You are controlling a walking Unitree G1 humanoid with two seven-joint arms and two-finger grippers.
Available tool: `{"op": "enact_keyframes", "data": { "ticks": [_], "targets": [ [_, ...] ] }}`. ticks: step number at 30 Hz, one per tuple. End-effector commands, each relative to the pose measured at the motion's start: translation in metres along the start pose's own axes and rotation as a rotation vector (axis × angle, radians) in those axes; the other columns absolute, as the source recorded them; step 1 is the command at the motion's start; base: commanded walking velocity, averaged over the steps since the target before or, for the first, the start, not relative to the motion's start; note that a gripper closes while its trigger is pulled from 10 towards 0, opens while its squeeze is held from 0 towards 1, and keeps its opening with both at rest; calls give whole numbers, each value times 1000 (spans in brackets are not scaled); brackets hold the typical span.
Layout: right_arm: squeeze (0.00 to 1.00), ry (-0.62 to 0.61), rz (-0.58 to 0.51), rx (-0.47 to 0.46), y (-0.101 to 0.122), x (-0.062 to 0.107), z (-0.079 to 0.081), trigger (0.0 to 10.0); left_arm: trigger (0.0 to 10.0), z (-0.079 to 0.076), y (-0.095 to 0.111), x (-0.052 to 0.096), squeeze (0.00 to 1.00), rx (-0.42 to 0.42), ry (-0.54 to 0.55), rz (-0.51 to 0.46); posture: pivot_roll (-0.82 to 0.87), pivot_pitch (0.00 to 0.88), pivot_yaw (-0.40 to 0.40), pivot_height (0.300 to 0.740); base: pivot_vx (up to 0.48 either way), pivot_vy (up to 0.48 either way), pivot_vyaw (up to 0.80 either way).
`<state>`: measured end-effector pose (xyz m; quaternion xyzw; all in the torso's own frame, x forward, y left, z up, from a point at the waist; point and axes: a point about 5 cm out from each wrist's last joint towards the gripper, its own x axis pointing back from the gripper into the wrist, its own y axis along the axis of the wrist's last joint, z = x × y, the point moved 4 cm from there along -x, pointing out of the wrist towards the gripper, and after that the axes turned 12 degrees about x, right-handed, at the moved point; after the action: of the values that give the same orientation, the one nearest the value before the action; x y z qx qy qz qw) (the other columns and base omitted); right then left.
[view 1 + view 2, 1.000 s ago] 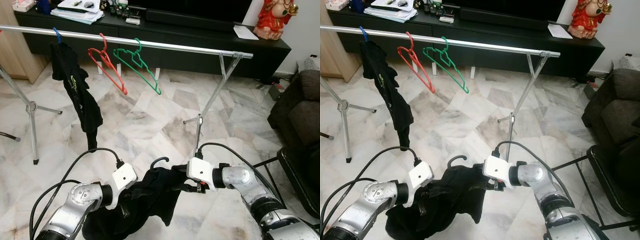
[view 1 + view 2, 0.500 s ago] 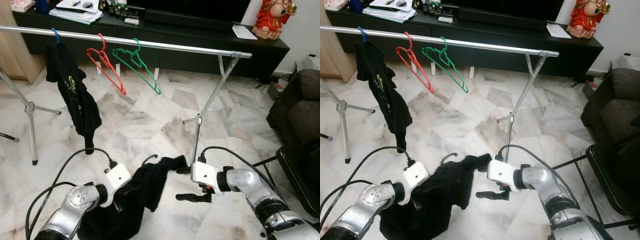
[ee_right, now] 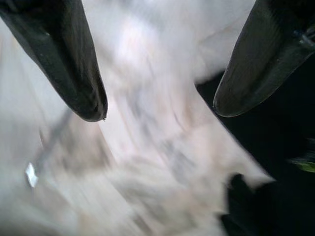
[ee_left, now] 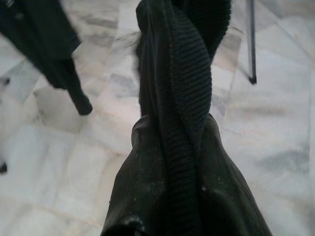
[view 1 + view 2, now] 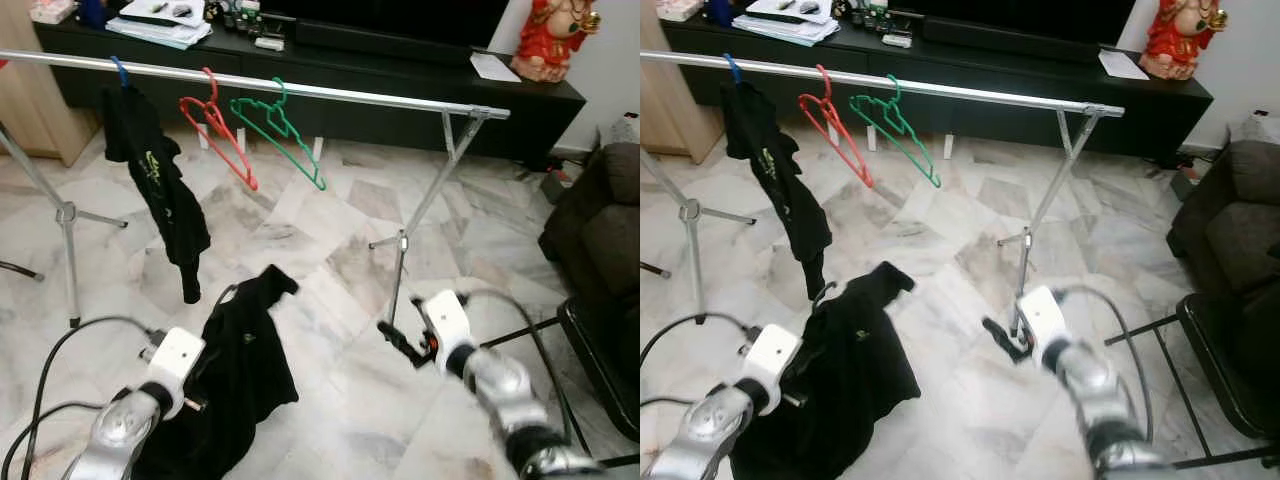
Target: Hang hanger
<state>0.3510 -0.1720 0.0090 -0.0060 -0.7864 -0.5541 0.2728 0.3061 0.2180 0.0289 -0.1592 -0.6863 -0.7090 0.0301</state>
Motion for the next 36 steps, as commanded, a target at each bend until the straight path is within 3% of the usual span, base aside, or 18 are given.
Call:
{"op": "enact_keyframes", "data": {
  "ticks": [1,2,4,7,11,20,36],
  "targets": [
    [0,-95,148,-137,-42,10,5,10000,10000,5,4,7,0,41,35,-50,39,104,-87,740,0,0,0],
    [0,-120,187,-233,-55,14,12,10000,10000,8,4,10,0,65,56,-66,40,102,-86,740,0,0,0],
    [0,-127,213,-238,-62,16,16,10000,10000,12,4,12,0,72,74,-68,42,100,-83,740,0,0,0],
    [0,-191,298,-350,-87,26,27,10000,10000,25,1,20,0,100,141,-70,48,87,-76,740,0,0,0],
    [0,-207,341,-421,-100,31,42,10000,10000,26,2,23,0,111,139,-70,56,80,-71,740,0,0,0],
    [0,-197,409,-417,-114,37,60,10000,10000,21,15,16,0,128,137,-112,54,94,-67,740,58,0,0],
    [0,-219,506,-443,-140,55,68,10000,10000,15,13,15,0,133,110,-94,54,111,-60,740,349,0,0]
  ]
}}
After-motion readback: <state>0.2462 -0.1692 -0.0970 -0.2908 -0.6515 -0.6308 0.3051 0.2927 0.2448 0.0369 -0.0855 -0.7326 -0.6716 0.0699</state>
